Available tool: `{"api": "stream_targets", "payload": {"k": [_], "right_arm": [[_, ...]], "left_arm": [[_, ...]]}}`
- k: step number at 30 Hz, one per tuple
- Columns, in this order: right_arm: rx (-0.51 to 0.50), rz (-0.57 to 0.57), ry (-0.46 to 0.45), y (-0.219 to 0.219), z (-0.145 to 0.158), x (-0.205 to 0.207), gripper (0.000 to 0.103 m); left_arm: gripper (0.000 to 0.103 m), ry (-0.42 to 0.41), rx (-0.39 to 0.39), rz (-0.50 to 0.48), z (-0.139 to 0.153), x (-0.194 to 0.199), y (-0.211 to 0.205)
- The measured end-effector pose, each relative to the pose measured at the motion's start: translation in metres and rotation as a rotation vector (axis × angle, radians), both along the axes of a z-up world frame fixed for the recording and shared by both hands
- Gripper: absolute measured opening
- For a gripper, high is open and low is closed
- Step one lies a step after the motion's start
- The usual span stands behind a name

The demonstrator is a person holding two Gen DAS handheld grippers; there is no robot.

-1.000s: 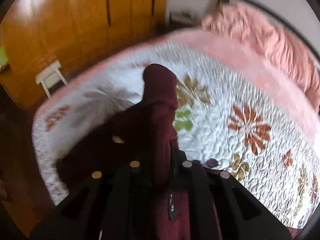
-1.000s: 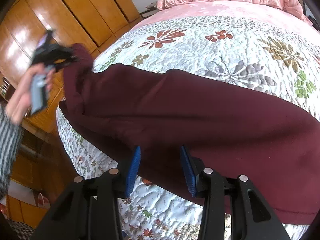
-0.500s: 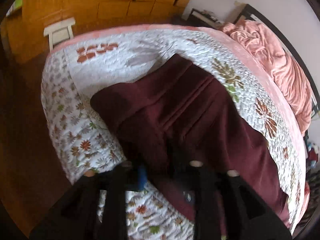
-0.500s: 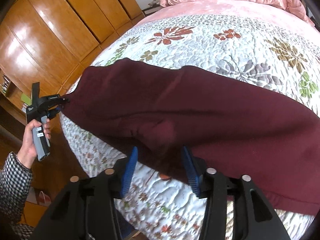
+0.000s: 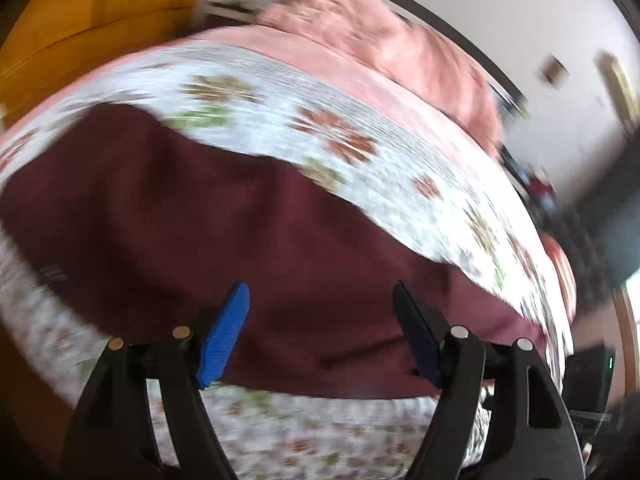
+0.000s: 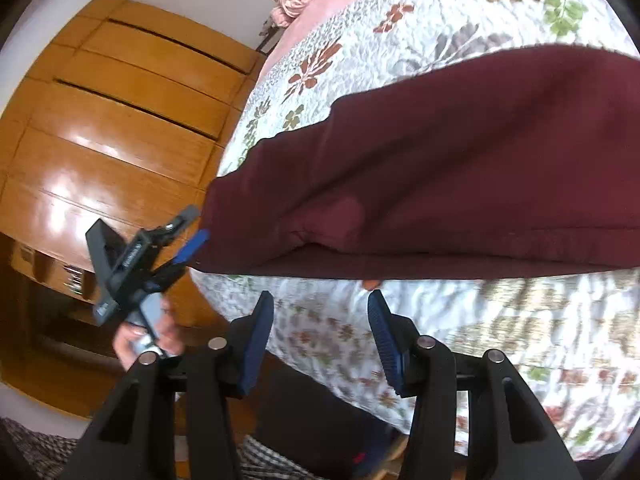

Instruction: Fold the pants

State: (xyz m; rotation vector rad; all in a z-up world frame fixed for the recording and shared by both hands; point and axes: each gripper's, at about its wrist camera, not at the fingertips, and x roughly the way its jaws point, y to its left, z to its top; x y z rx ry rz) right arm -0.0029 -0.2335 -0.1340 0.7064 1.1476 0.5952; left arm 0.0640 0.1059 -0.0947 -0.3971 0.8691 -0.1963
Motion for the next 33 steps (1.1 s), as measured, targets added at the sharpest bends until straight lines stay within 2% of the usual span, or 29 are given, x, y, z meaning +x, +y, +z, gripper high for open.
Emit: {"api": "stream_targets", "payload": {"k": [1,4,6,8,10,11,13,17,19,22,23,24,25,26,27,29,31,33], "right_arm": [[0.002,0.012,-0.007,0.007,0.003,0.004,0.05],[0.083,0.048,0.003,0.029,0.007,0.017,0.05],[0.045,0.055,0.004,0.045,0.009,0.027,0.05],[-0.021,0.045,0.052,0.058,0.004,0.037,0.05],[-0.013,0.016,0.126,0.064,-0.005,0.043,0.05],[-0.009,0.0,0.159,0.064,-0.009,0.044,0.05],[0.003,-0.021,0.182,0.067,-0.014,0.044,0.05],[0.0,-0.074,0.203,0.073,-0.021,0.049,0.052],[0.021,-0.135,0.229,0.073,-0.026,0.054,0.059],[0.027,-0.208,0.253,0.075,-0.032,0.064,0.059],[0.015,-0.223,0.255,0.076,-0.033,0.065,0.054],[-0.01,-0.234,0.255,0.073,-0.033,0.067,0.041],[-0.028,-0.241,0.242,0.075,-0.032,0.068,0.034],[-0.036,-0.238,0.223,0.073,-0.03,0.067,0.02],[-0.042,-0.232,0.206,0.072,-0.027,0.065,0.0],[-0.003,-0.221,0.164,0.067,-0.019,0.059,0.0],[-0.011,-0.203,0.122,0.065,-0.007,0.053,0.0],[-0.003,-0.201,0.116,0.058,-0.001,0.046,0.0]], "left_arm": [[0.073,0.007,0.001,-0.041,-0.004,0.007,-0.012],[0.073,0.032,0.022,-0.054,-0.014,0.012,-0.018],[0.074,0.072,0.063,-0.053,-0.024,0.016,-0.015],[0.074,0.134,0.138,-0.056,-0.039,0.018,-0.013],[0.073,0.201,0.191,-0.042,-0.053,0.018,0.0],[0.071,0.197,0.153,-0.045,-0.06,0.016,0.009],[0.071,0.177,0.126,-0.05,-0.056,0.011,0.017],[0.072,0.162,0.14,-0.056,-0.05,0.007,0.016],[0.072,0.162,0.146,-0.065,-0.05,0.007,0.015],[0.072,0.154,0.136,-0.079,-0.05,0.004,0.019],[0.072,0.153,0.132,-0.082,-0.05,0.003,0.021],[0.072,0.155,0.127,-0.083,-0.051,0.003,0.022],[0.072,0.158,0.123,-0.083,-0.051,0.004,0.023],[0.072,0.161,0.118,-0.082,-0.05,0.005,0.024],[0.072,0.163,0.115,-0.081,-0.051,0.009,0.022],[0.073,0.163,0.106,-0.067,-0.047,0.009,0.024],[0.076,0.145,0.097,-0.055,-0.04,0.008,0.025],[0.079,0.127,0.106,-0.053,-0.034,0.006,0.023]]}}
